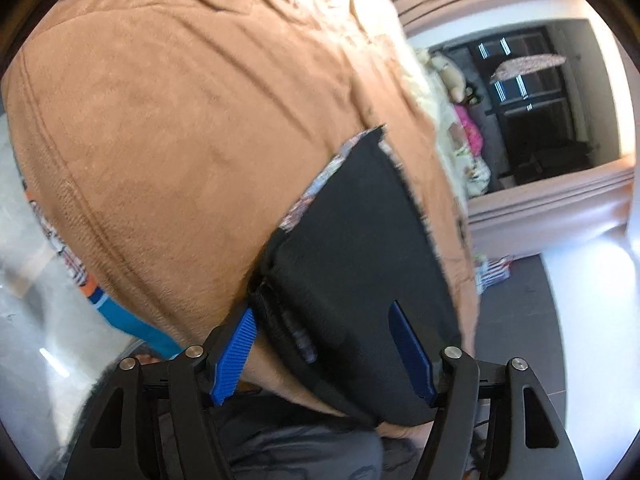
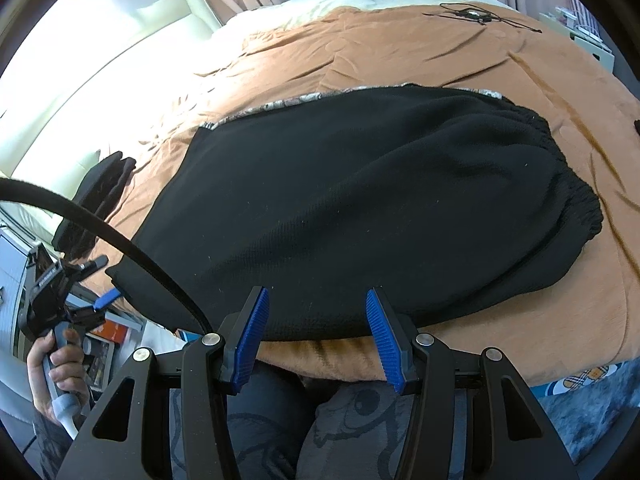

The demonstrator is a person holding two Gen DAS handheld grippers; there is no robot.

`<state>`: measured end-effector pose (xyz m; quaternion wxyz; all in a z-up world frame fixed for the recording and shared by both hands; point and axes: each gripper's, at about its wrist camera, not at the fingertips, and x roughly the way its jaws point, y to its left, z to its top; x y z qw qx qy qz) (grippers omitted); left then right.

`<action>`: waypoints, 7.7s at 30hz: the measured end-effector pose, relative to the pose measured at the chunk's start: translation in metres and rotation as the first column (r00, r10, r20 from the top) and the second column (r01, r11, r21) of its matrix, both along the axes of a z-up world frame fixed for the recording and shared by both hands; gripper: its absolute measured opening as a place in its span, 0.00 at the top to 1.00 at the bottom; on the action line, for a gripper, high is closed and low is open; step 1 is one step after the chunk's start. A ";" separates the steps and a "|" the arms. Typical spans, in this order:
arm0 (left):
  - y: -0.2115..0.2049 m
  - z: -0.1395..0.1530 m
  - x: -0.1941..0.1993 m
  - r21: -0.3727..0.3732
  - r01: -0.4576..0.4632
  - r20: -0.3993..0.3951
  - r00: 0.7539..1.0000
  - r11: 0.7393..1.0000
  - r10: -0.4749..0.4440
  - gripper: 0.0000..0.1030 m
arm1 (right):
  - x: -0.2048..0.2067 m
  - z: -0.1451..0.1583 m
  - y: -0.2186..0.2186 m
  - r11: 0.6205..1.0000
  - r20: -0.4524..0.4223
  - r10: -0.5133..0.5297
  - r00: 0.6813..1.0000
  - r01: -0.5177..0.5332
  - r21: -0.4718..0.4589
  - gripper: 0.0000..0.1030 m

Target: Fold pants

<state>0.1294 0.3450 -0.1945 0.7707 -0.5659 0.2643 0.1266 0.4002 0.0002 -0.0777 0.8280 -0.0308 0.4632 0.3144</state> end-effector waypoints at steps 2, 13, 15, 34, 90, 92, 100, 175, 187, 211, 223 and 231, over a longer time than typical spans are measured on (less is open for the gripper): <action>0.001 0.005 -0.002 0.028 -0.015 0.015 1.000 0.999 0.015 0.34 | 0.000 0.000 0.002 1.000 0.002 0.001 1.000 -0.001 -0.001 0.52; -0.003 -0.018 0.002 -0.025 -0.066 -0.007 0.998 0.998 0.066 0.68 | -0.004 0.002 0.034 0.998 0.042 0.057 0.997 -0.056 -0.010 0.52; -0.001 -0.023 0.004 -0.035 -0.075 -0.018 0.997 0.997 0.075 0.86 | -0.002 0.001 0.042 0.998 0.045 0.062 0.997 -0.062 -0.013 0.52; 0.005 -0.026 -0.004 -0.076 -0.062 0.042 0.997 0.995 0.065 0.93 | 0.001 -0.059 0.105 0.960 -0.065 0.219 0.974 -0.227 -0.164 0.80; 0.002 -0.033 -0.003 -0.119 -0.206 0.012 0.978 0.971 0.209 0.90 | 0.217 -0.072 0.207 0.988 -0.117 0.030 0.993 -0.047 -0.148 0.93; 0.003 -0.029 -0.003 -0.107 -0.200 0.015 0.979 0.974 0.203 0.91 | 0.209 -0.073 0.207 0.986 -0.121 0.043 0.992 -0.062 -0.155 0.93; 0.004 0.000 0.005 -0.060 -0.160 0.093 0.982 0.985 0.165 0.93 | 0.160 -0.071 0.175 0.990 -0.157 0.067 0.985 -0.085 -0.114 0.93; -0.351 0.078 0.295 0.229 0.744 -0.065 0.655 0.627 -0.753 0.92 | 0.043 -0.043 -0.185 0.887 -0.171 -0.342 0.924 0.378 0.265 0.63; -0.307 0.092 0.273 0.253 0.700 -0.064 0.701 0.668 -0.710 0.21 | 0.038 -0.035 -0.181 0.904 -0.151 -0.310 0.939 0.340 0.258 0.63; -0.133 0.037 0.243 0.257 0.541 -0.221 0.840 0.801 -0.496 0.21 | 0.045 -0.033 -0.128 0.943 -0.077 -0.291 0.954 0.300 0.142 0.36; -0.124 -0.003 0.273 0.228 0.580 -0.243 0.811 0.782 -0.532 0.23 | 0.051 -0.040 -0.131 0.938 -0.079 -0.326 0.942 0.333 0.098 0.36; -0.123 0.006 0.271 0.220 0.594 -0.216 0.803 0.773 -0.556 0.86 | 0.059 -0.042 -0.136 0.937 -0.058 -0.332 0.942 0.336 0.099 0.36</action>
